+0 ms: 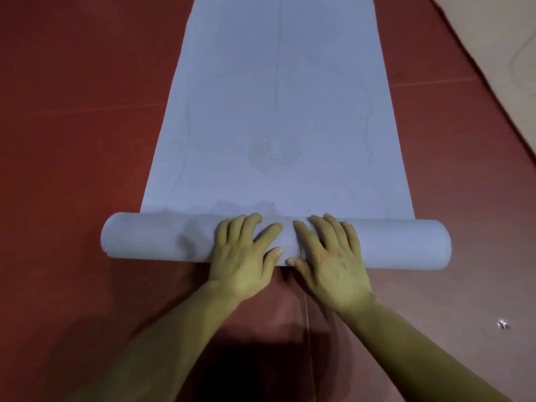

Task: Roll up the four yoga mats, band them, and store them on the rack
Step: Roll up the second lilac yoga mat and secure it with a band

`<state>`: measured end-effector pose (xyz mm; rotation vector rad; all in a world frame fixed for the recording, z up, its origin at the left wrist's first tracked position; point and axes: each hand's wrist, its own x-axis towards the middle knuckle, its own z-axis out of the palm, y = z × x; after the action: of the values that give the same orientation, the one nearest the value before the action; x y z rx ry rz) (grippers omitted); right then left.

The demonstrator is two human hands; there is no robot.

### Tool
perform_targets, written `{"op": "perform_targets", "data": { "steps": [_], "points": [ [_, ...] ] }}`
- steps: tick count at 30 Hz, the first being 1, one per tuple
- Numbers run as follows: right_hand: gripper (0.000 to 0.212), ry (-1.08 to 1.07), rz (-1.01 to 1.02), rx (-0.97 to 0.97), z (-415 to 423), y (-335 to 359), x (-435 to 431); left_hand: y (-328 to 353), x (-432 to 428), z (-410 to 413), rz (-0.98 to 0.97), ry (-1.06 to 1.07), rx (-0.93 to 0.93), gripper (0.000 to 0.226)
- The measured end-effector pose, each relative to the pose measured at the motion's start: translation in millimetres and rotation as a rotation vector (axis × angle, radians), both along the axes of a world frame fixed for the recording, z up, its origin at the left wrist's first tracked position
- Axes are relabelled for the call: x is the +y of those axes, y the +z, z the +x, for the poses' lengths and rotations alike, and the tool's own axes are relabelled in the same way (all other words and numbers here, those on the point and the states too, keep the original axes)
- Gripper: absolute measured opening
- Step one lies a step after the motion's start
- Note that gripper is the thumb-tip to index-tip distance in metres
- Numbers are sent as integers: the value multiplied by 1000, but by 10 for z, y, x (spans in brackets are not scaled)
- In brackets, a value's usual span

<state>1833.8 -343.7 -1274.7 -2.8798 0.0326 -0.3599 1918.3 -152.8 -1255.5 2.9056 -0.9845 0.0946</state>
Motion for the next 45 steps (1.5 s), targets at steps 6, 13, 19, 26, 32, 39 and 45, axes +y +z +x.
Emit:
{"op": "perform_targets", "data": {
  "steps": [6, 13, 19, 26, 32, 39, 45],
  "points": [
    [71, -14, 12, -3, 150, -5, -41, -15, -88, 274, -60, -46, -32, 45],
    [72, 0, -10, 50, 514, 107, -195, -21, -183, 316, -165, 73, -110, 43],
    [77, 13, 9, 31, 509, 103, -183, -109, -222, 319, -102, 95, -103, 42],
    [81, 7, -29, 46, 695, 97, -247, 15, -361, 666, -179, 81, -81, 40],
    [85, 25, -33, 124, 882, 161, -350, -75, -350, 640, -198, 132, -81, 42],
    [82, -17, -19, 33, 861, 140, -331, 23, -455, 907, -116, 121, -62, 39],
    [74, 4, -76, -20, 1057, 113, -442, -7, -365, 944, -227, 94, -82, 44]
  ]
}}
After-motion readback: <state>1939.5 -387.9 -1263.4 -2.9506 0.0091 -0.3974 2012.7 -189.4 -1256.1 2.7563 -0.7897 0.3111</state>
